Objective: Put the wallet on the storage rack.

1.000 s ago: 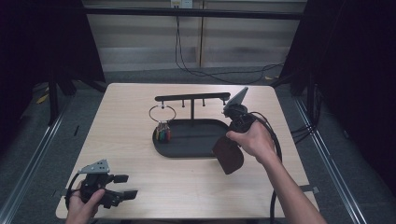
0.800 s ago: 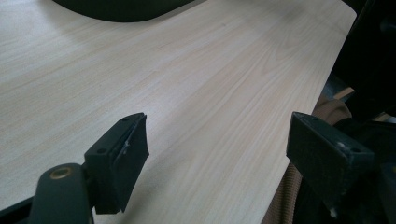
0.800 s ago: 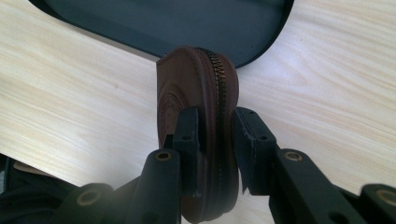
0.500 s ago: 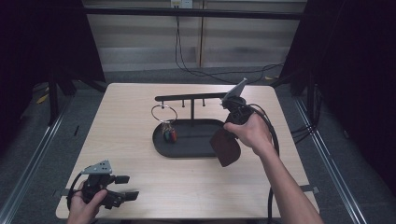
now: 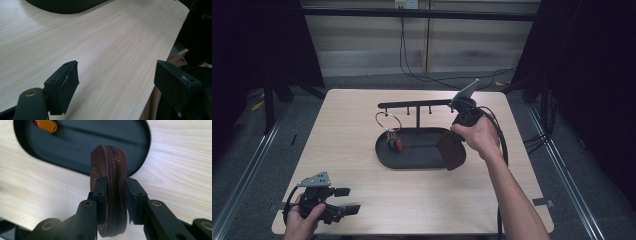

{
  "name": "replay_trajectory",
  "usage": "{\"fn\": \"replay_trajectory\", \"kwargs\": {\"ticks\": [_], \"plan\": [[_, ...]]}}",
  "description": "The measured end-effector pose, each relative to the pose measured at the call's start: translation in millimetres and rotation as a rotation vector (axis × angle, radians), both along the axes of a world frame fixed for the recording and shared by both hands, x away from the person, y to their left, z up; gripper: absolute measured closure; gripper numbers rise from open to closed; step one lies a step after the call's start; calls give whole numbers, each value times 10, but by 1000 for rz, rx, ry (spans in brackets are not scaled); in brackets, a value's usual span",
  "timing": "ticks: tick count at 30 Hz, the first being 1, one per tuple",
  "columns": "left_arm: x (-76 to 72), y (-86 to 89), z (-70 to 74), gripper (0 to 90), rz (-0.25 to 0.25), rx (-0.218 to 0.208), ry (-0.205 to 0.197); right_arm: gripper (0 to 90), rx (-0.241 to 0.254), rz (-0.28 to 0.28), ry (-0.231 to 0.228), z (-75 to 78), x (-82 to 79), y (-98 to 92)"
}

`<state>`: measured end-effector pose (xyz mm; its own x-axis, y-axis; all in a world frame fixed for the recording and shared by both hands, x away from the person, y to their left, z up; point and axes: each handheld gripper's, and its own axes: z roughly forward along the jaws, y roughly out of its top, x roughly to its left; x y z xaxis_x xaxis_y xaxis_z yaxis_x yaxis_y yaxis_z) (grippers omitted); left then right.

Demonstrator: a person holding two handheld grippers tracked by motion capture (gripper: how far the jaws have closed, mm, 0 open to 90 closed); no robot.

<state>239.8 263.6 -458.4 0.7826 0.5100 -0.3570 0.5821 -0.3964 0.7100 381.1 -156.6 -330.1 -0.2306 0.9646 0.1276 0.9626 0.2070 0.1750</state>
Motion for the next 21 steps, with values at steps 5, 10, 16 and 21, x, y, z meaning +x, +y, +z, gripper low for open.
{"fn": "replay_trajectory", "kwargs": {"ticks": [5,10,16,21], "plan": [[-4,-3,2,197,-4,5,-3,726,39,-44,-29,-13,50,-83],[-4,-3,4,197,-6,3,-7,729,87,-73,-40,-33,92,-128],[-9,-6,8,197,-9,2,-7,729,122,-92,-45,-124,136,-171],[-11,-7,9,197,-11,-3,-8,728,147,-101,-71,-196,157,-179]]}}
